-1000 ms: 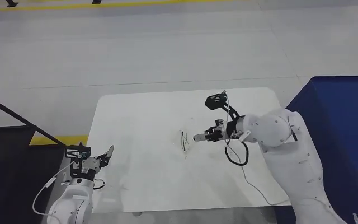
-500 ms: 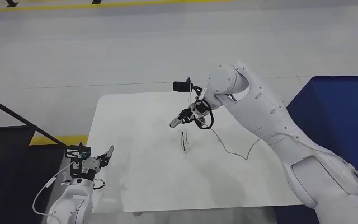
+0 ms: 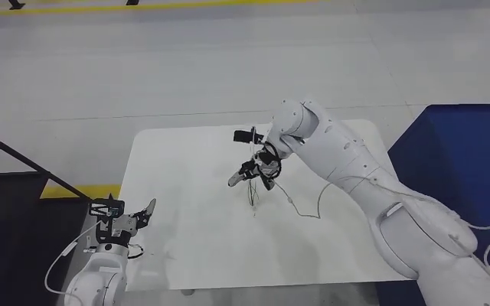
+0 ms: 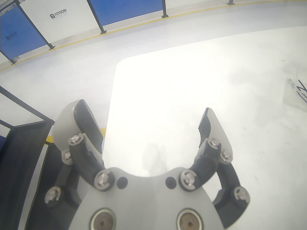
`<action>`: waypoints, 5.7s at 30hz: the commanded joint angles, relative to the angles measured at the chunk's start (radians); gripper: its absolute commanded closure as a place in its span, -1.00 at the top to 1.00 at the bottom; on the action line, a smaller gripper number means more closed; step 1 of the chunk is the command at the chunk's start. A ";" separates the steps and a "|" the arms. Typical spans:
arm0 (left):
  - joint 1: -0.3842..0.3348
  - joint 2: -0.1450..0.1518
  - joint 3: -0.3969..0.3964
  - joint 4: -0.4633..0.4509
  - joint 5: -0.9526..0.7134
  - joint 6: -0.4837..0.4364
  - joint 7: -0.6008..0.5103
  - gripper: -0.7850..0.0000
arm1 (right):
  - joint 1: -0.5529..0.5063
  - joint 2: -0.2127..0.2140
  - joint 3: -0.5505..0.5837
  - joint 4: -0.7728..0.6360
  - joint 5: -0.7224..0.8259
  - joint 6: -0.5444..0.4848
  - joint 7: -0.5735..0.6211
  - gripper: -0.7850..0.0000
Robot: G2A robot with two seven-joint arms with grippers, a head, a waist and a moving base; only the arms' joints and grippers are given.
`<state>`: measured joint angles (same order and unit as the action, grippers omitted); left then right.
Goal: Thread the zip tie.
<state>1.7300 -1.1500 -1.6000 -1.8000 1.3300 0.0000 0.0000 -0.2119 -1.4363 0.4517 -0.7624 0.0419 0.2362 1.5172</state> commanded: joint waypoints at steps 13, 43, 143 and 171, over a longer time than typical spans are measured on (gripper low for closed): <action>0.000 0.000 0.000 0.000 0.000 0.000 0.000 1.00 | 0.016 -0.179 -0.114 0.344 -0.043 -0.047 -0.117 -0.22; 0.000 0.000 0.000 0.000 0.000 0.000 0.000 1.00 | -0.005 -0.350 -0.195 0.546 -0.264 -0.031 -0.135 -0.30; -0.043 0.001 -0.024 -0.174 -1.728 0.040 -0.896 1.00 | -0.265 -0.060 0.343 -0.010 0.521 -0.622 -0.083 -1.00; -0.083 -0.014 0.075 -0.119 -1.820 -0.060 -0.707 -0.11 | -0.321 -0.048 0.365 -0.119 0.471 -0.553 -0.145 -1.00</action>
<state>1.6438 -1.1639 -1.5261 -1.9177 -0.4807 -0.0600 -0.7055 -0.5353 -1.4842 0.8157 -0.8820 0.5129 -0.3186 1.3710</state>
